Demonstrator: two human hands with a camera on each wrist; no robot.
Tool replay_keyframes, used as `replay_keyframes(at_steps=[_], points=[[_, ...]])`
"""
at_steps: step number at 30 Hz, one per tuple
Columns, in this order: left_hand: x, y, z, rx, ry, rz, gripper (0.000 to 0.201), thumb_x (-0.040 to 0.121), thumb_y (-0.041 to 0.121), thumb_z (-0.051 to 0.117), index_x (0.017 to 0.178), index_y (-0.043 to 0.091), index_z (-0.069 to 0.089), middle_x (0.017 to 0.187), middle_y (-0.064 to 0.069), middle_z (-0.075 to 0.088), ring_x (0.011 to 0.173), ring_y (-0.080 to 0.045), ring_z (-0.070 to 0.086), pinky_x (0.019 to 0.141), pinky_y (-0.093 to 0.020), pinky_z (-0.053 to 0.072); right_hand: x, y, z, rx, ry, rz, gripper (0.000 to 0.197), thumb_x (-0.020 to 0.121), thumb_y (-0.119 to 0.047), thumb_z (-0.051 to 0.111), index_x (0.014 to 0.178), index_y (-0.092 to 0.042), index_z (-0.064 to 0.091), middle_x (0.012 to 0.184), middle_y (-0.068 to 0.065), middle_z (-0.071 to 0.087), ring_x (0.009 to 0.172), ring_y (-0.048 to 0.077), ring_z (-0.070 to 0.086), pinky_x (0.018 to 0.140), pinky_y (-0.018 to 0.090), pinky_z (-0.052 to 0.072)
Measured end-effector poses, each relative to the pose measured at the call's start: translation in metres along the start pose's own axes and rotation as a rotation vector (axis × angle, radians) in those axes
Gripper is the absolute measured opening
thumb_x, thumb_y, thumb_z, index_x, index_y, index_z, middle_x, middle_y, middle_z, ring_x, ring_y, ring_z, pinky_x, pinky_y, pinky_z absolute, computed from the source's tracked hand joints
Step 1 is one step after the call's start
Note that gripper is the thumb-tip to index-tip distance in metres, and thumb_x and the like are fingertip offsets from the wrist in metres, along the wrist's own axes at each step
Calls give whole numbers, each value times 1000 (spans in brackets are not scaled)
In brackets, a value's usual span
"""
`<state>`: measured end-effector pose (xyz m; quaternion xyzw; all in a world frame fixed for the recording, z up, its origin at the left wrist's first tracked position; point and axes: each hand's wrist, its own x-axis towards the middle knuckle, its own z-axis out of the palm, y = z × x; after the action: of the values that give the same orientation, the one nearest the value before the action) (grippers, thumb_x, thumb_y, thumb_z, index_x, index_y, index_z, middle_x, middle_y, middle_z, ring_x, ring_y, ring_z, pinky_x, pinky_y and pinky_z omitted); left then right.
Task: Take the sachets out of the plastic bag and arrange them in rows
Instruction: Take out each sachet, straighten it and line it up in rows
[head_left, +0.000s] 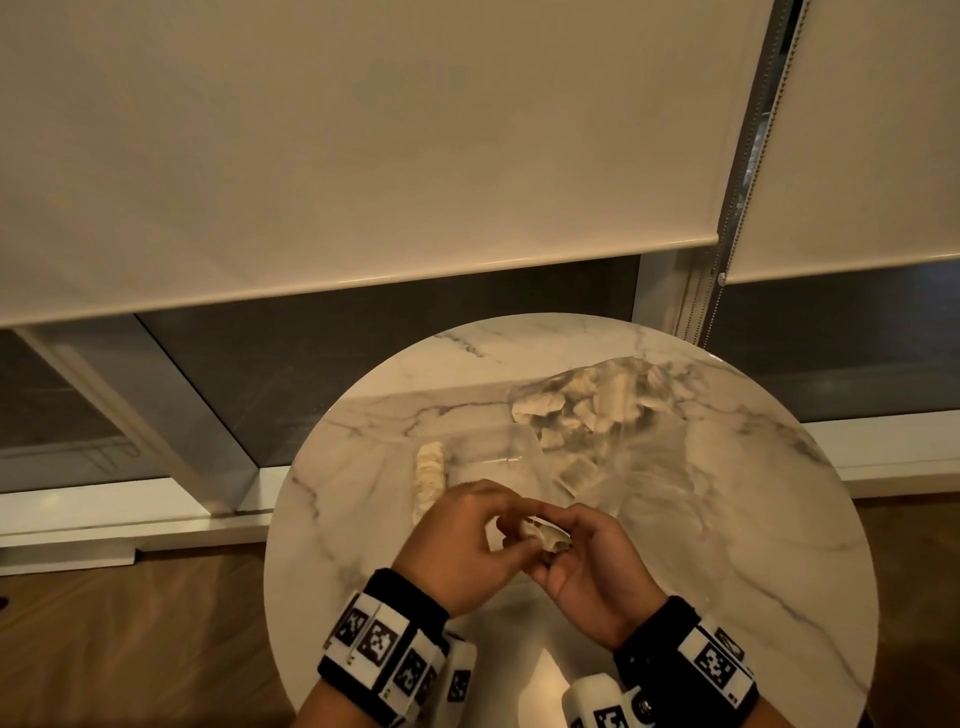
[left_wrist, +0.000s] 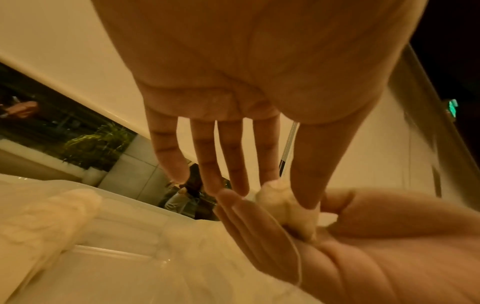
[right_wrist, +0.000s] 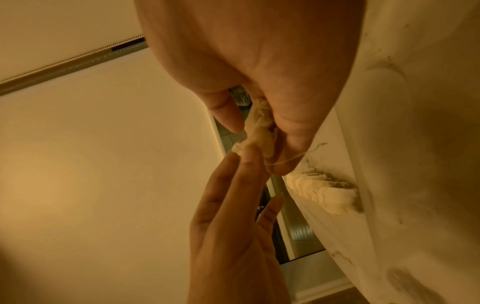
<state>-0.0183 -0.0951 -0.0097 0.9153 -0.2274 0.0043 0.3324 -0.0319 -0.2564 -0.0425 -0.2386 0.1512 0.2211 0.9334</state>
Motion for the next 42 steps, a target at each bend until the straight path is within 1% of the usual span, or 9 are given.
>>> replay_keyframes(at_steps=[4, 8, 12, 18, 24, 27, 35, 39, 42], points=[[-3, -2, 13, 96, -19, -8, 31, 78, 46, 67, 109, 42, 71, 111, 25, 62, 107, 2, 54, 96, -24, 44, 2, 2, -2, -14, 4, 5, 49, 81, -2, 45, 125, 14, 57, 108, 26, 58, 91, 32, 62, 84, 37, 56], [-5, -4, 12, 157, 11, -3, 25, 81, 47, 60, 100, 38, 73, 104, 21, 64, 100, 0, 56, 91, -30, 46, 3, 3, -4, -27, 19, 12, 47, 80, 3, 44, 126, 7, 55, 106, 29, 64, 93, 36, 68, 90, 40, 54], [-7, -5, 3, 101, 29, 1, 20, 84, 44, 62, 98, 36, 73, 95, 21, 66, 94, 0, 59, 87, -27, 48, 3, 3, -1, -48, 24, 8, 45, 86, 5, 41, 129, 7, 52, 123, 34, 63, 116, 41, 64, 91, 43, 56], [-11, -6, -7, -44, 89, -103, 6, 87, 31, 71, 87, 29, 76, 76, 22, 69, 79, 1, 63, 70, -7, 39, 0, 3, -3, -111, -16, 7, 42, 81, -1, 55, 122, 4, 59, 119, 29, 66, 97, 35, 68, 94, 43, 53], [-11, -13, -12, -120, 110, -195, 3, 84, 30, 76, 86, 29, 75, 69, 13, 70, 67, -6, 65, 64, -19, 49, -2, 10, -2, -442, -5, -98, 27, 86, -13, 71, 111, -4, 71, 109, 20, 71, 105, 30, 69, 89, 39, 53], [-11, -13, -13, -183, 101, -223, 4, 84, 29, 77, 88, 28, 75, 69, 12, 71, 67, -5, 66, 64, -17, 50, 1, 15, -3, -578, 46, -196, 30, 83, -19, 75, 106, 0, 71, 105, 21, 73, 101, 29, 71, 89, 38, 54], [-12, -27, -22, -185, 76, -303, 3, 86, 25, 76, 84, 28, 76, 70, 10, 72, 67, -6, 68, 69, -28, 56, 3, 17, -8, -612, 105, -196, 16, 92, -10, 69, 106, 0, 68, 102, 23, 74, 98, 32, 72, 89, 40, 57], [-13, -46, -37, 86, 153, -387, 5, 89, 35, 70, 87, 32, 73, 74, 14, 69, 71, -5, 64, 69, -29, 53, 6, 13, -11, -521, 184, -215, 13, 92, -2, 66, 104, 1, 67, 100, 23, 73, 91, 31, 71, 91, 43, 56], [-14, -61, -38, 414, 118, -422, 13, 91, 45, 63, 94, 36, 71, 96, 16, 64, 97, -11, 57, 83, -32, 50, 8, 10, -14, -495, 201, -217, 14, 91, 2, 64, 105, 1, 66, 97, 21, 71, 93, 34, 71, 88, 42, 58]])
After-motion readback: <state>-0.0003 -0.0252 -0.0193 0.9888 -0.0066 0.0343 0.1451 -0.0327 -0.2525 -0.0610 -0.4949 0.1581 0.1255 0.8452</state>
